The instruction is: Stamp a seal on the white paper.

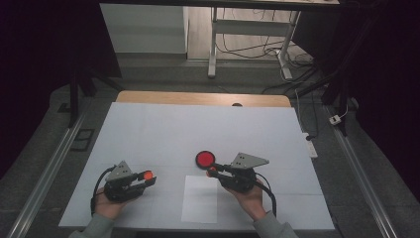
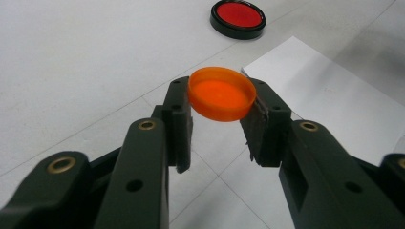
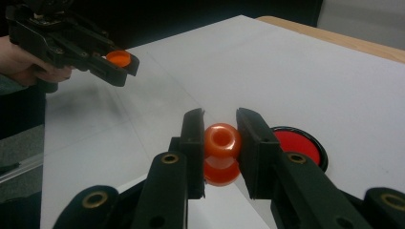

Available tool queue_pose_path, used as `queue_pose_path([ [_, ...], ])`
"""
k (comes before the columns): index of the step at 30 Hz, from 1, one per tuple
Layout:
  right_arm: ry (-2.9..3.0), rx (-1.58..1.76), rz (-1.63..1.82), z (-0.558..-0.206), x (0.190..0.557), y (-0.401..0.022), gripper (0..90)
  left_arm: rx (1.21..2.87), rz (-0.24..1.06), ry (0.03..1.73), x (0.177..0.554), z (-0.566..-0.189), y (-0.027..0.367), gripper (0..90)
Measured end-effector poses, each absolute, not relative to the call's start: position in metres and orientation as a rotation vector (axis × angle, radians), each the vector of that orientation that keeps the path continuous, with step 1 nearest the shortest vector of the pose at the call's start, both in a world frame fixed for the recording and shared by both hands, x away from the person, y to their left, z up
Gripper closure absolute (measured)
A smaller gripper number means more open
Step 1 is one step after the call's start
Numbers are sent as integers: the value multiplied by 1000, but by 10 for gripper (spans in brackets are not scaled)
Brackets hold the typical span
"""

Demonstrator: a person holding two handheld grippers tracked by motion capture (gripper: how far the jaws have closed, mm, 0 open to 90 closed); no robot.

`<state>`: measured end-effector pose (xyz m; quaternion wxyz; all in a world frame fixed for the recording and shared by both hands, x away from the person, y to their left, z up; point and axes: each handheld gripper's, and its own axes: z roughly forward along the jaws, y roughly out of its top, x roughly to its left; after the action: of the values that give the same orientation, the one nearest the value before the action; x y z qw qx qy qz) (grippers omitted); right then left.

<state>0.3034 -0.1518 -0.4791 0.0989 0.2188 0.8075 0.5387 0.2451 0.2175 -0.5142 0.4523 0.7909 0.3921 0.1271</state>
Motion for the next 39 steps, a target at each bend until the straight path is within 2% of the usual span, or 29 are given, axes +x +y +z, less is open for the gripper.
queue_pose_path([
  [39, 2502, 551, 1540, -486, 281, -136, 723, 1965, 315, 966, 245, -515, 216, 644],
])
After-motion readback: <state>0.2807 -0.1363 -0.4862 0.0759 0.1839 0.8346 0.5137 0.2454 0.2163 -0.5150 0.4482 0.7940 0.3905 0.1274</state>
